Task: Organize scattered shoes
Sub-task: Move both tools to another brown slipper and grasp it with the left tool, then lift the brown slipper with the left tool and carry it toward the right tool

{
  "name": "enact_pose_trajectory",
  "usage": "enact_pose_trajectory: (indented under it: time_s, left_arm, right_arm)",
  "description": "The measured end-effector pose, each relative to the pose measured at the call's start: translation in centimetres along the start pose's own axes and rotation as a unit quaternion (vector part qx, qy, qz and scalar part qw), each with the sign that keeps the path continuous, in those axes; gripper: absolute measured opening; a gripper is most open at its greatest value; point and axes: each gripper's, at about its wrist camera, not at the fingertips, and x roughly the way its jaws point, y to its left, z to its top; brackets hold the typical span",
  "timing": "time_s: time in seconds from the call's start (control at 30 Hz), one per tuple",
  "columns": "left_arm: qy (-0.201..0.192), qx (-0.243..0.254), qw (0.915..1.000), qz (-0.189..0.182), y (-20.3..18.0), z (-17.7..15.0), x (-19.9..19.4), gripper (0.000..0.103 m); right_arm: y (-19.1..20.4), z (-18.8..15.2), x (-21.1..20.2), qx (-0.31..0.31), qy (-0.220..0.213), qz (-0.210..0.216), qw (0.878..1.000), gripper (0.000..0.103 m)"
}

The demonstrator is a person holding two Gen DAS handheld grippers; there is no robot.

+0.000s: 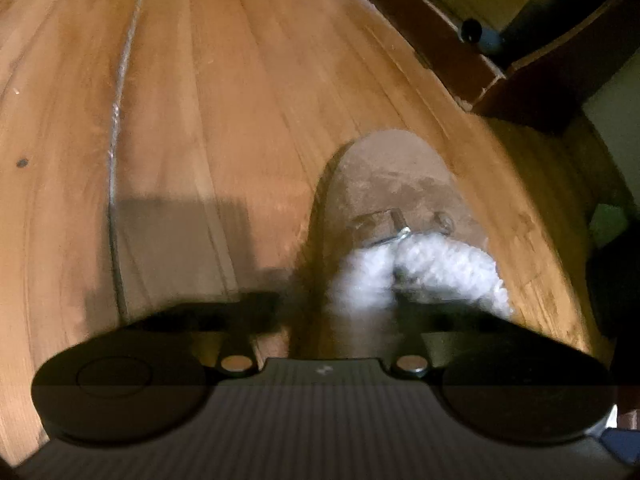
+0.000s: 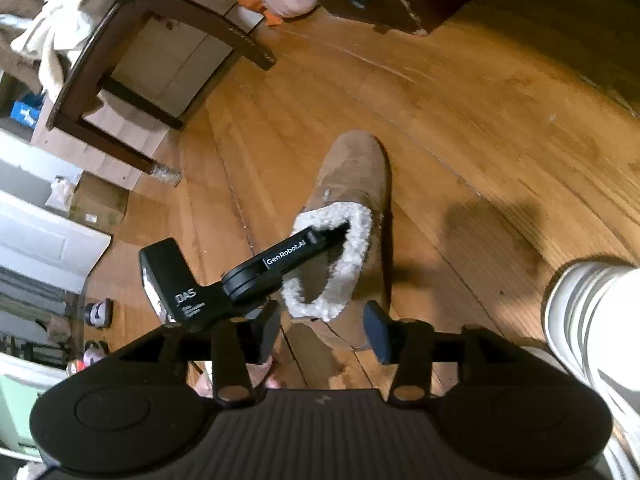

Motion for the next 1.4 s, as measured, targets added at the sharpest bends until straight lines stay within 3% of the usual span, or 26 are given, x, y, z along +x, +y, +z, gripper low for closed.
enact_pose_trajectory:
  time_s: [0.3,0.6,0.8,0.9,0.97,1.07,1.2,1.4]
  left_arm:
    - [-0.017,0.003,0.9998,-0.010,1.2,0.7,-4.9,0.014]
    - [-0.060,0.000,0.9966,-0.056,2.5,1.2,-17.1,0.014]
    - [-0.106,0.020,0.9939,-0.022,6.6,-0.6,-26.7,0.017]
    - [-0.096,0.015,0.9952,-0.010,9.9,-2.0,-30.0,0.019]
    - [-0.081,-0.010,0.9966,-0.015,12.9,-3.2,-32.1,0.020]
    - [-0.078,-0.045,0.9959,-0.009,16.8,-5.3,-34.4,0.021]
    - [-0.100,-0.100,0.9899,0.007,21.8,-8.7,-36.9,0.021]
    - [-0.111,-0.155,0.9811,0.032,26.1,-13.6,-38.5,0.021]
  right_arm:
    - [0.0,-0.5,-0.4,0.014,0.016,-0.004,1.000,0.051]
    - [4.2,-1.7,-1.9,-0.023,0.046,0.033,0.998,0.052]
    - [8.1,-3.0,-3.2,-0.026,0.095,0.092,0.991,0.053]
    - [11.3,-4.4,-3.1,-0.055,0.138,0.113,0.983,0.058]
    - [13.3,-5.8,-2.8,-0.094,0.172,0.141,0.970,0.061]
    - [14.5,-7.6,-2.3,-0.129,0.185,0.139,0.964,0.061]
    - [16.7,-10.4,-0.4,-0.148,0.228,0.133,0.953,0.061]
    - [23.1,-14.2,1.9,-0.218,0.268,0.142,0.928,0.061]
